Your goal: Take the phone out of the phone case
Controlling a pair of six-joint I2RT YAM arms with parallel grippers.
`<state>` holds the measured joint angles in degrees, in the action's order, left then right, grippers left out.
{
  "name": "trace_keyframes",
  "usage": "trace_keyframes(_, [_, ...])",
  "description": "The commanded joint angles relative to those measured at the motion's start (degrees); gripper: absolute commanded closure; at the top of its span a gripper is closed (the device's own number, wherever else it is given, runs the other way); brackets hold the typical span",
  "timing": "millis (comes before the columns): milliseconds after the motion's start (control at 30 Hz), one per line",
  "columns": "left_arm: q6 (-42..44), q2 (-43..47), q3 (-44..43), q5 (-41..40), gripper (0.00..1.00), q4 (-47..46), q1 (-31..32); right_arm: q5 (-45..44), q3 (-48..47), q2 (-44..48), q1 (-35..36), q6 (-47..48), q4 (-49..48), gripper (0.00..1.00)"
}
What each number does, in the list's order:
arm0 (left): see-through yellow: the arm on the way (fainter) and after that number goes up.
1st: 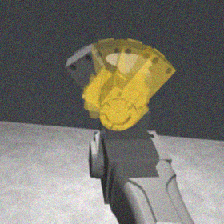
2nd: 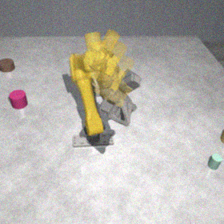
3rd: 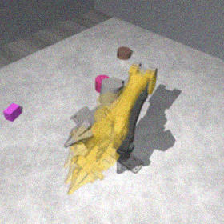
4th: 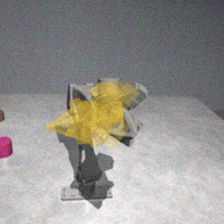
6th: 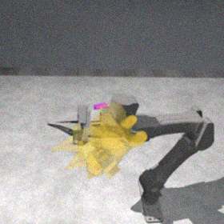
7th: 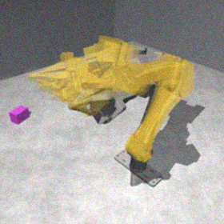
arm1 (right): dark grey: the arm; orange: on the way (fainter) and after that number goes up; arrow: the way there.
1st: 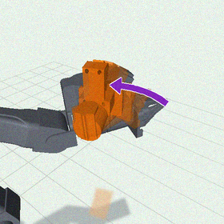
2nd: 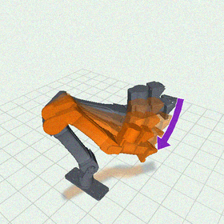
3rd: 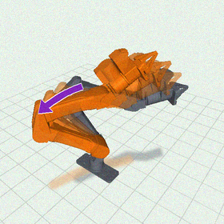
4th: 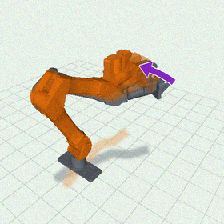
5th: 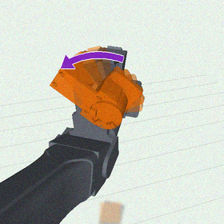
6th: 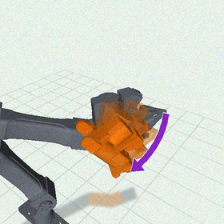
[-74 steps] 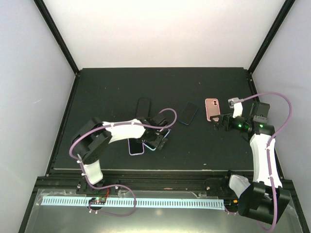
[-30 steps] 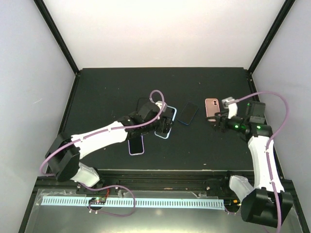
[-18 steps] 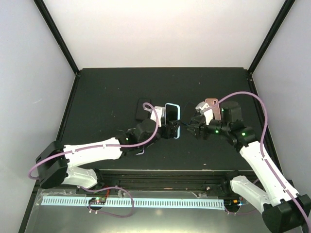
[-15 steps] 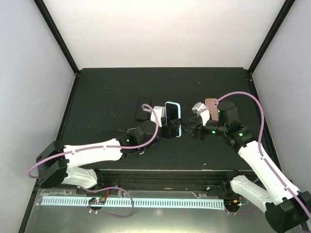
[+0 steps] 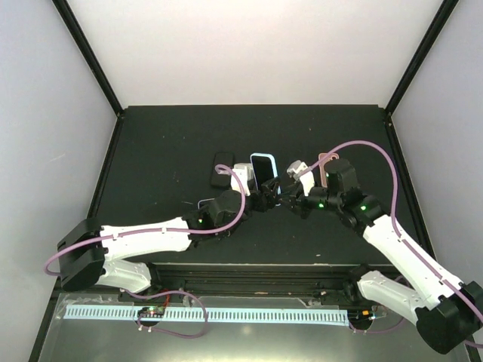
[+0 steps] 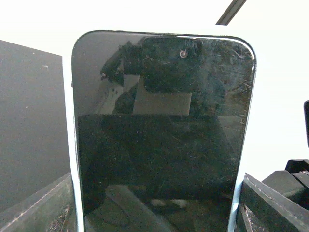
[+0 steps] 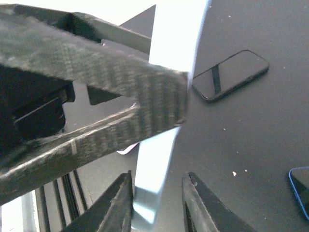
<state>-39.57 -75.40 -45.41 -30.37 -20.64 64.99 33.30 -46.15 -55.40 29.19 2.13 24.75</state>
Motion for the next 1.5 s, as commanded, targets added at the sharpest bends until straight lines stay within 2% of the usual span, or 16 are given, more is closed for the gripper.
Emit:
trace_keyframes(0, [-1.0,-0.2,-2.3,-1.5,0.46,-4.7,0.9,0.1,1.1,1.2,0.3,-1.4,-3.3,0.74])
trace_keyframes(267, [-1.6,-0.8,-3.0,-2.8,0.44,-3.3,1.2,1.8,0.2,-1.6,0.4,-2.9,-3.8,0.81])
trace_keyframes(400, [-2.3,-0.6,-3.3,-3.9,0.41,-2.0,1.2,1.8,0.1,-1.8,0.4,-3.1,-4.1,0.9])
trace_keyframes(500, [-2.2,-0.8,-3.8,-4.3,0.24,-0.9,1.3,1.6,-0.1,-1.4,0.4,-3.3,-3.9,0.99])
trace_keyframes(567, [-3.5,-1.2,-4.6,-6.6,0.04,1.6,1.2,1.0,-0.4,-0.8,0.4,-3.5,-3.6,0.99])
trace_keyframes(667, [-6.3,-1.3,-6.7,-7.3,0.01,9.2,-0.8,-1.9,-0.5,0.0,0.3,-3.8,-3.3,0.99])
trace_keyframes(767, [-0.2,0.6,-7.0,-1.7,0.01,10.4,-3.7,-3.5,-0.5,0.9,0.0,-3.0,-2.3,0.99])
trace_keyframes(900, [6.6,6.8,-3.8,11.2,0.01,11.8,-8.6,-3.7,-1.0,2.6,-1.4,-1.2,-0.1,0.99])
trace_keyframes(967, [8.7,10.6,1.0,22.1,0.07,8.9,-12.3,-2.7,-1.7,3.5,-1.4,0.9,1.7,0.99])
trace_keyframes(1033, [8.0,14.1,7.5,37.7,0.13,4.4,-17.5,0.3,-2.2,4.5,-1.4,3.1,3.7,0.99])
trace_keyframes(1100, [8.9,17.3,12.1,46.9,0.14,-0.5,-21.3,4.2,-3.1,5.0,-1.4,4.9,6.4,0.99])
trace_keyframes(1233, [12.8,21.3,16.7,56.7,0.14,-5.6,-23.4,11.4,-4.6,5.2,-1.4,6.9,11.1,0.99])
trace_keyframes(1333, [14.6,21.3,18.2,64.0,0.17,-9.8,-23.3,15.0,-5.9,4.9,-1.4,8.3,14.4,0.99])
trace_keyframes(1467, [11.7,20.5,21.8,66.6,0.21,-21.0,-23.3,17.6,-8.0,4.3,-1.4,9.2,17.4,0.99])
